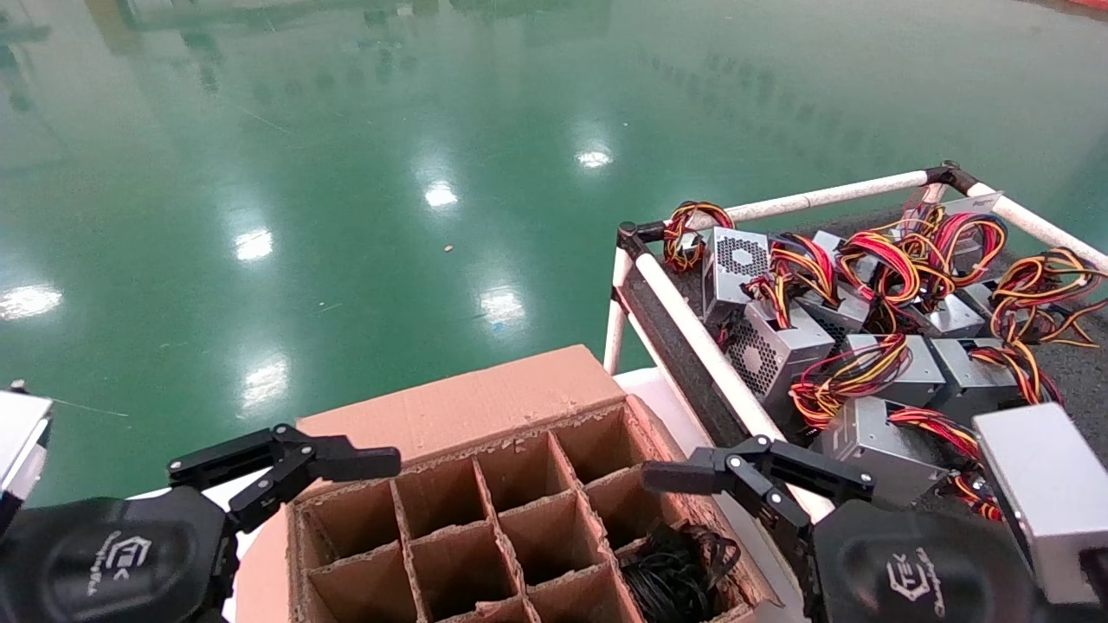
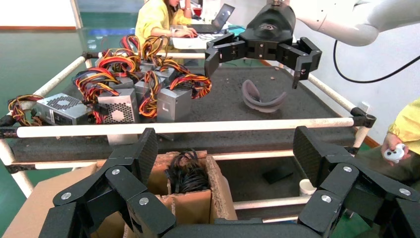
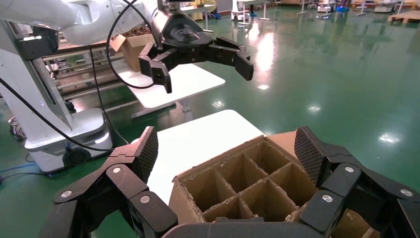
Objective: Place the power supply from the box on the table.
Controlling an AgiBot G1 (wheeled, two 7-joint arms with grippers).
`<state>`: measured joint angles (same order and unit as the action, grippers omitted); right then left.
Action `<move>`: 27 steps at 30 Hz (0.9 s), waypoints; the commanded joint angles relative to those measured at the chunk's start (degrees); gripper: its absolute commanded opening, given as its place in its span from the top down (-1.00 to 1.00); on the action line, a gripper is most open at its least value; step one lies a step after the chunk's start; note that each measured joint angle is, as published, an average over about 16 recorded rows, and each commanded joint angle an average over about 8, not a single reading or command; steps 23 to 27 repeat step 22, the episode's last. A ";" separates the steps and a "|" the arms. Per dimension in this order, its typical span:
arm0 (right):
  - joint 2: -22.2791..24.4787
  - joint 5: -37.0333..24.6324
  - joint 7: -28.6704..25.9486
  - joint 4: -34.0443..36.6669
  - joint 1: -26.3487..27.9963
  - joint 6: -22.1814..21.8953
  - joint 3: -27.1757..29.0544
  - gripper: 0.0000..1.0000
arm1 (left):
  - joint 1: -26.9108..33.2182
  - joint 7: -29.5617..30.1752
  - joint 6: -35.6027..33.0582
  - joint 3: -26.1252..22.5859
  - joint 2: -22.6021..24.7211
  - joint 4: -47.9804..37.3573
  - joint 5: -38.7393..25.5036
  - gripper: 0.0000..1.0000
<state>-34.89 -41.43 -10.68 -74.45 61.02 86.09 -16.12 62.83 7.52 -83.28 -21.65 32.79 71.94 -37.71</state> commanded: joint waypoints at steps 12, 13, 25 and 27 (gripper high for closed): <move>-0.08 -0.33 -0.03 0.75 0.46 -0.35 0.07 -1.00 | 0.00 0.00 0.00 0.00 0.00 0.00 0.00 -1.00; -0.09 -0.35 -0.03 0.78 0.47 -0.36 0.07 -1.00 | 0.00 0.00 0.00 0.00 0.00 0.00 0.00 -1.00; -0.11 -0.42 -0.05 0.94 0.57 -0.42 0.11 -1.00 | 0.00 0.00 0.00 0.00 0.00 0.00 0.00 -1.00; -0.11 -0.42 -0.05 0.94 0.57 -0.42 0.11 -1.00 | 0.00 0.00 0.00 0.00 0.00 0.00 0.00 -1.00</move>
